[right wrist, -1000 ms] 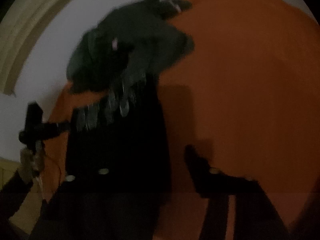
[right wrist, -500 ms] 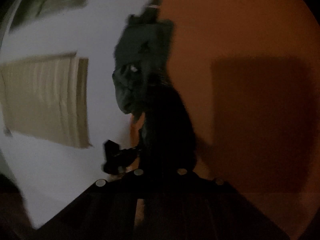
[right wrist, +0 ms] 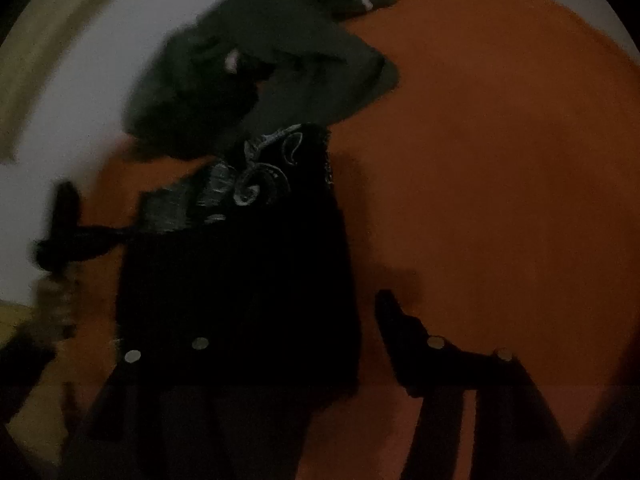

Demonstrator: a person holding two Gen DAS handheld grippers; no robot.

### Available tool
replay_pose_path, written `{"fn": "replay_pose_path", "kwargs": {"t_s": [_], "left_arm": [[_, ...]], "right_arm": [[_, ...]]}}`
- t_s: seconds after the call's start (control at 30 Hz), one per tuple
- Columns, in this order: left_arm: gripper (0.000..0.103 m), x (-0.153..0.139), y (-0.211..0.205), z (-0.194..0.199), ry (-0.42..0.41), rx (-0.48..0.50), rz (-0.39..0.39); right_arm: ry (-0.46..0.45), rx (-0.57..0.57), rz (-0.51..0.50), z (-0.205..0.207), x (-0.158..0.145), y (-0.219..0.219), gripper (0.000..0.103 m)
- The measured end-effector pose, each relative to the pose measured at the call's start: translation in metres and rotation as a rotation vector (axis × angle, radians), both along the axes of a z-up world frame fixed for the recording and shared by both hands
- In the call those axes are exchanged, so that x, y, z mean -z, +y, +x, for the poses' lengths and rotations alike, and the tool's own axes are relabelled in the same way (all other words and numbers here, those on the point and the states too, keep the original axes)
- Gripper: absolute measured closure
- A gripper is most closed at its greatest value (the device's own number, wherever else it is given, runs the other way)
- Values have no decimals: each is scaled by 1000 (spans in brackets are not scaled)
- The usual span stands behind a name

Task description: Fold clothes

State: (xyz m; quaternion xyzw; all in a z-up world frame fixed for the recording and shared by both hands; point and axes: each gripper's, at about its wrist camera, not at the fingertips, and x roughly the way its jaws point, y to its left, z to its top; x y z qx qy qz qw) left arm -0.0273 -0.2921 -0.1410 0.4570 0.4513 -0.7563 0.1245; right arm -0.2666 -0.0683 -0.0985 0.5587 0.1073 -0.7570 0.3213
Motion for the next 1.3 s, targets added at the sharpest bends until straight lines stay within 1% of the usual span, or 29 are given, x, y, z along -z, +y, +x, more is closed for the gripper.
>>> {"fn": "replay_pose_path", "kwargs": {"t_s": [0.03,0.07,0.13,0.17,0.2,0.23,0.27,0.33,0.37,0.43,0.47,0.5,0.53,0.57,0.6,0.63,0.67,0.73,0.83,0.9,0.93,0.97,1.0,1.07,1.13,1.17,1.23,1.27,1.3], "left_arm": [[100,0,0,0,1,-1,0],[100,0,1,0,3,-3,-1],[99,0,0,2,10,-9,5],[100,1,0,3,16,-14,13],[99,2,-1,4,22,-19,22],[99,3,-2,5,26,-23,30],[99,3,-2,6,29,-25,37],[99,5,-4,7,33,-30,50],[99,5,-4,7,33,-33,53],[99,5,-3,8,31,-31,50],[99,4,-2,7,29,-28,46],[99,4,-2,8,28,-27,46],[99,4,-3,8,28,-28,47],[99,5,-3,8,28,-30,52],[99,5,-4,9,29,-34,57],[99,5,-4,9,29,-36,60],[99,6,-5,9,29,-37,61],[99,5,-5,9,29,-37,62],[99,5,-5,8,23,-42,65],[99,4,-4,8,20,-47,63],[99,4,-4,7,20,-47,58],[99,4,-3,7,19,-46,52],[99,3,-2,6,18,-45,45],[99,3,-2,6,14,-48,36],[99,2,-2,6,8,-49,31],[99,0,-2,6,5,-50,31],[99,-5,-2,6,-5,-53,30],[99,-13,-2,9,-2,-62,30],[99,-23,0,12,17,-65,12]], "right_arm": [[9,2,43,-3,8,-10,74],[-39,-1,13,-7,17,-15,100],[-140,12,-152,-13,22,-11,102],[-221,11,-375,-16,18,0,103],[-271,20,-550,-19,17,14,102],[-301,51,-708,-22,20,28,102],[-346,99,-830,-27,29,42,102],[-499,171,-947,-38,61,58,102],[-519,220,-938,-42,76,64,101],[-552,265,-878,-47,96,71,100],[-569,286,-847,-49,107,74,96],[-574,299,-832,-49,109,78,91],[-576,311,-819,-49,111,82,77],[-579,324,-807,-49,113,85,73],[-544,328,-784,-47,105,90,68],[-504,331,-760,-44,96,96,57],[-432,321,-698,-41,82,98,54],[-279,295,-562,-33,53,104,54],[-258,211,-496,-15,35,91,63],[-255,140,-377,-4,41,75,64],[-251,107,-330,2,45,66,71],[-255,111,-308,4,51,64,92],[-260,121,-291,5,56,62,103],[-270,141,-256,7,67,58,102],[-261,139,-256,7,65,56,101],[-251,117,-227,9,62,52,95],[-166,94,-169,16,43,45,87],[-116,91,-184,20,30,42,85],[-86,77,-239,27,17,39,85]]}}
